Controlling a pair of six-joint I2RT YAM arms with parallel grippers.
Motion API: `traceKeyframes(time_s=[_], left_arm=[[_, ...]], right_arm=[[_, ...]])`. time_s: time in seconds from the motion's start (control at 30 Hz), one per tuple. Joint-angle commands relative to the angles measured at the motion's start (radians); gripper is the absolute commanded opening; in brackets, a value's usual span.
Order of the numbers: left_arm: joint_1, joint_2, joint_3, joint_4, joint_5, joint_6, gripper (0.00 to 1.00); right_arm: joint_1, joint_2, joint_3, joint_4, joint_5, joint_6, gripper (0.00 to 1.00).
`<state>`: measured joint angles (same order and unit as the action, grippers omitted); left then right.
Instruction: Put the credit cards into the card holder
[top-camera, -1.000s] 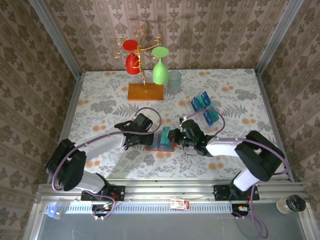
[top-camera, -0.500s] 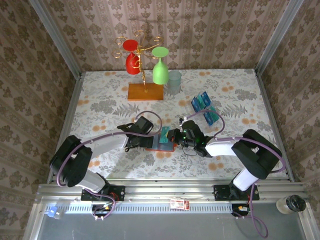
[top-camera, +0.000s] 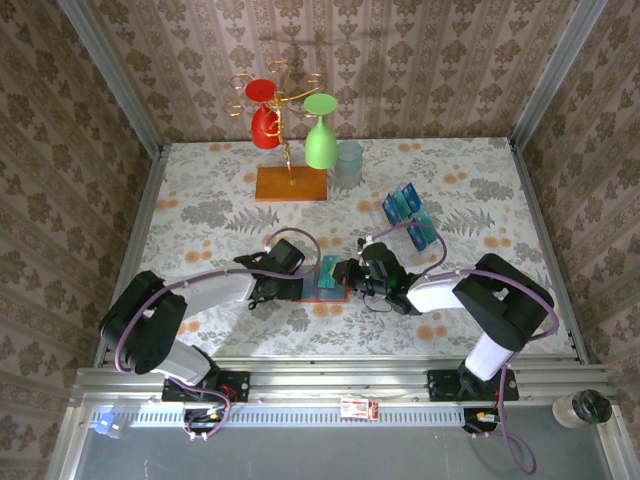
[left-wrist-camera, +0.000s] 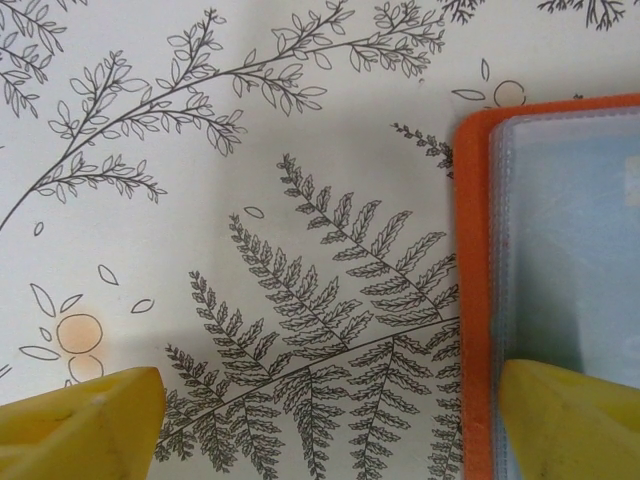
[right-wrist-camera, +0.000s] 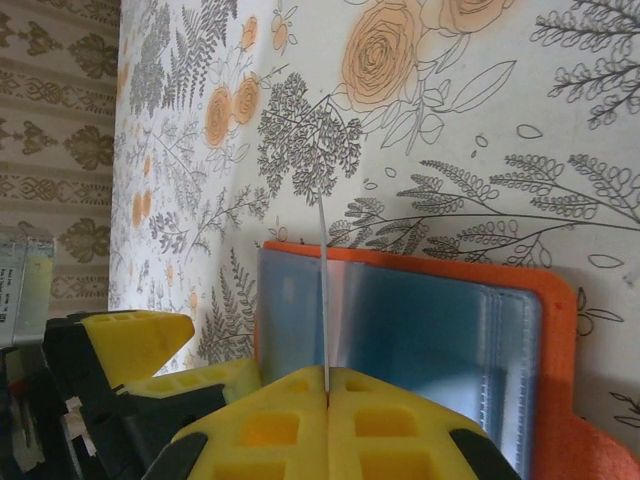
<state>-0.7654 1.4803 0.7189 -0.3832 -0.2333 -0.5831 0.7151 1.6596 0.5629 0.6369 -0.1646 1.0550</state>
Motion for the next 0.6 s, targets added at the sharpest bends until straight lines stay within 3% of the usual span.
traceKeyframes(time_s=[0.0,0.57], left_arm=[[-0.005,-0.008,-0.027,-0.017,-0.019,-0.018,0.88],[-0.006,-0.019,-0.053,-0.005,-0.017,-0.031,0.88]], right_arm=[[0.013,0.027,0.006,0.05,0.005,0.01,0.0],[0.021,0.081,0.012,0.103,-0.006,0.037,0.0]])
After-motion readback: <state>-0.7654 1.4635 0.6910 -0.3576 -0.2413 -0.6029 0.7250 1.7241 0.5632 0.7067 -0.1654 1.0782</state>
